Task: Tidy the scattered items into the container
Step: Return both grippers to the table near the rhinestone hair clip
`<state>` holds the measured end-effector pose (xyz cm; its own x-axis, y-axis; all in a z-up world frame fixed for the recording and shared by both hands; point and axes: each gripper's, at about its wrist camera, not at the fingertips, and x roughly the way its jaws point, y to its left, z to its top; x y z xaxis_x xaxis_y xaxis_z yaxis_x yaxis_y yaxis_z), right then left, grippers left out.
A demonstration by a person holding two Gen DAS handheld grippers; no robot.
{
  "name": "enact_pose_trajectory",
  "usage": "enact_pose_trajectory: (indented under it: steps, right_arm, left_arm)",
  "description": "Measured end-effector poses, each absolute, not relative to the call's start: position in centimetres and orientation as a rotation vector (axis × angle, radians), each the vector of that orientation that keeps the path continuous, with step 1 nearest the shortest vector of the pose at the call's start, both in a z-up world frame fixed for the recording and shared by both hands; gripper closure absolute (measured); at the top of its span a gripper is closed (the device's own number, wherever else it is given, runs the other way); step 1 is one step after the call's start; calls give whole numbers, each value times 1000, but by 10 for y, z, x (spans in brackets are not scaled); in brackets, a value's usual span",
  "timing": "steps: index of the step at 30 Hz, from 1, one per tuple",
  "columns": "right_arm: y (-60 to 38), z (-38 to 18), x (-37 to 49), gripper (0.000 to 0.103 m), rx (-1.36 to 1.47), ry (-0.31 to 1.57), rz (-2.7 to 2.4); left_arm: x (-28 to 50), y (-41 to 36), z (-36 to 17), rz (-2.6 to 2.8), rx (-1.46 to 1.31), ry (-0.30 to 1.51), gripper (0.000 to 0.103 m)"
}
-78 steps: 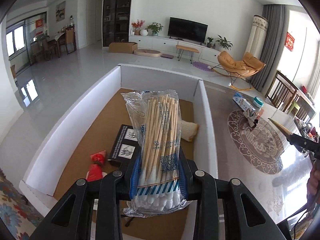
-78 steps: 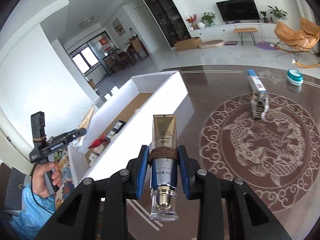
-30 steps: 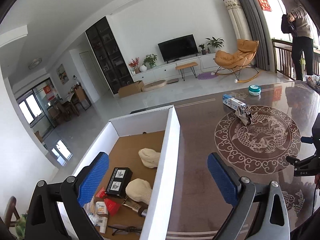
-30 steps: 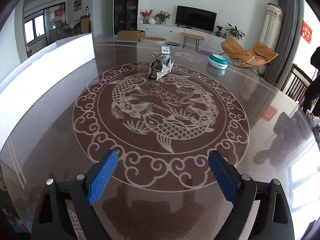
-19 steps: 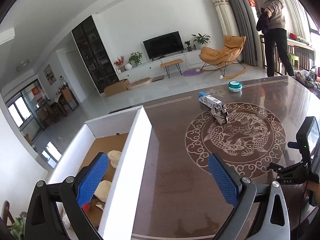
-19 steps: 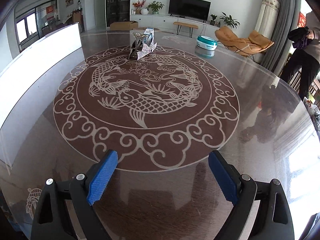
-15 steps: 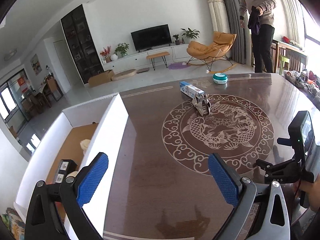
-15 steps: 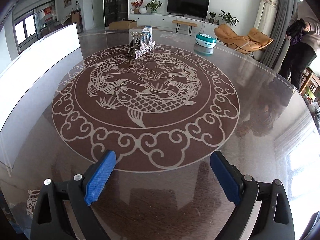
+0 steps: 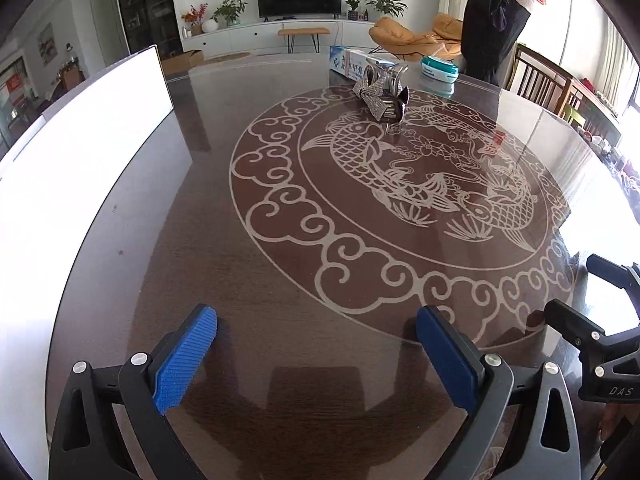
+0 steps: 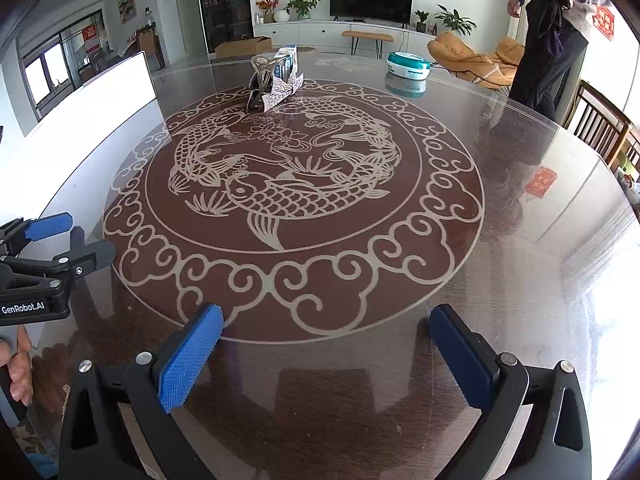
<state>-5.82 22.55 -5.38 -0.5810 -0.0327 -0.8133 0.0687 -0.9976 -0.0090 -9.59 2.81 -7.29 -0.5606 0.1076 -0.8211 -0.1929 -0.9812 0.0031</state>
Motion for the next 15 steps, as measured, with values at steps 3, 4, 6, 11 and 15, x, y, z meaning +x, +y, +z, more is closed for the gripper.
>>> enact_pose_trajectory:
  steps: [3, 4, 6, 11, 15]
  right_arm:
    - [225, -54, -58, 0, 1410, 61, -2743]
    - [226, -54, -58, 0, 1410, 61, -2743]
    - [225, -54, -58, 0, 1410, 62, -2743]
    - [224, -54, -58, 0, 1410, 61, -2743]
    - [224, -54, -58, 0, 1411, 61, -2744]
  left_arm:
    - [-101, 33, -74, 2600, -1382, 162, 0]
    - [-101, 33, -73, 2590, -1377, 164, 0]
    - [-99, 33, -72, 2589, -1371, 159, 0]
    - [-95, 33, -71, 2592, -1364, 159, 0]
    - [-94, 33, -71, 2598, -1363, 157, 0]
